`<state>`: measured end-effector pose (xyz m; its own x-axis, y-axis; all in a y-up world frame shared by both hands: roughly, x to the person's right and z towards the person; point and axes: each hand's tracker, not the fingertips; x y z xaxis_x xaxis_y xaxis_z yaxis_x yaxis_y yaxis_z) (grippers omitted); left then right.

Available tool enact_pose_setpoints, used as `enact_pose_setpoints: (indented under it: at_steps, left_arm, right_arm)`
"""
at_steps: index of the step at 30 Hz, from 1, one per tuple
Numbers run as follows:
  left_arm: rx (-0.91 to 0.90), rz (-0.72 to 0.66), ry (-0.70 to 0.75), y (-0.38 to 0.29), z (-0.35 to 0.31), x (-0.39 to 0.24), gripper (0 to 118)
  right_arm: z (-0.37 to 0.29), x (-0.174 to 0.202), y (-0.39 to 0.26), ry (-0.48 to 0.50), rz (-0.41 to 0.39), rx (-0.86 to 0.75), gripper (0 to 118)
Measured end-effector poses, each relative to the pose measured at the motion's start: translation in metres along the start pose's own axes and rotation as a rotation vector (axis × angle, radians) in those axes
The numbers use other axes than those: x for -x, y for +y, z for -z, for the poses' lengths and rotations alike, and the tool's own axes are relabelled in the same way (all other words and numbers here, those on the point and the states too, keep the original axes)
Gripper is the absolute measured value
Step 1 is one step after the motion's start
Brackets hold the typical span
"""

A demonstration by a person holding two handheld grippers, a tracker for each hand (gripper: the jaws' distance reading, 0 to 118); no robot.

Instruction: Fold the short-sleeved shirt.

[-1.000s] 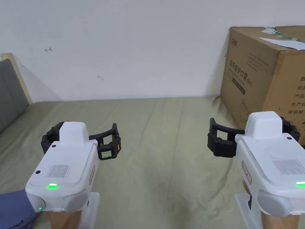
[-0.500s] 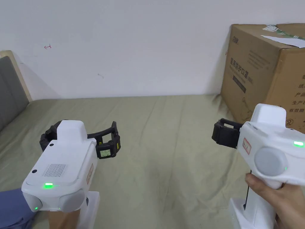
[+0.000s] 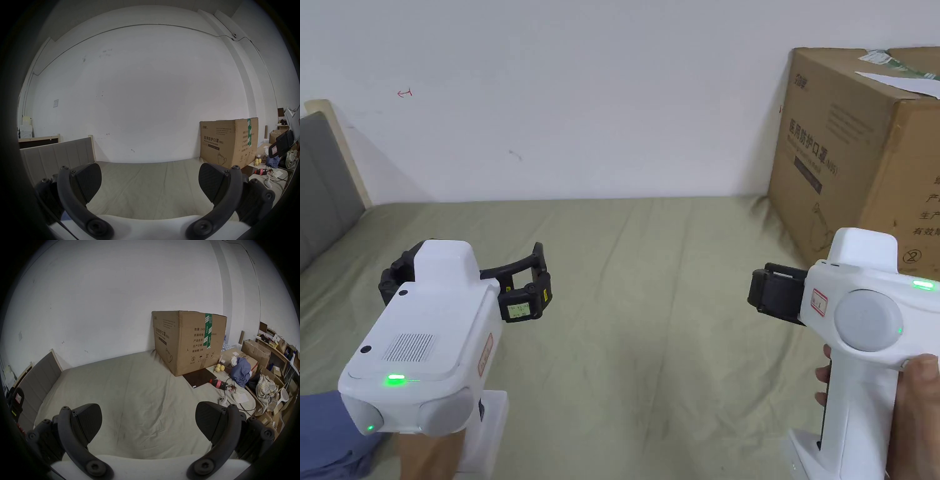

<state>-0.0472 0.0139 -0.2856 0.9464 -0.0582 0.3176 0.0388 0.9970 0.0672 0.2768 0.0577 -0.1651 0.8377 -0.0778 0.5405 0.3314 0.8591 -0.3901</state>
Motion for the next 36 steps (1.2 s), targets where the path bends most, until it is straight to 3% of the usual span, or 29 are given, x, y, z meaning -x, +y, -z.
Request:
enact_pose_setpoints:
  at_steps: [14,22,31,36]
  left_arm:
    - [-0.004,-0.006,0.009,0.000,-0.002,0.005,118]
    - [-0.003,-0.002,0.011,-0.001,-0.002,0.005,118]
    - [-0.008,-0.005,0.012,-0.002,-0.002,0.004,118]
    - [-0.009,-0.011,0.011,-0.002,-0.002,0.005,118]
  right_arm:
    - [0.001,-0.002,-0.003,0.031,-0.018,-0.028,115]
    - [-0.003,0.000,-0.007,0.047,-0.100,-0.214,115]
    - [-0.013,-0.005,-0.025,0.153,-0.087,-0.494,115]
    - [-0.011,-0.005,-0.025,0.119,-0.099,-0.488,116]
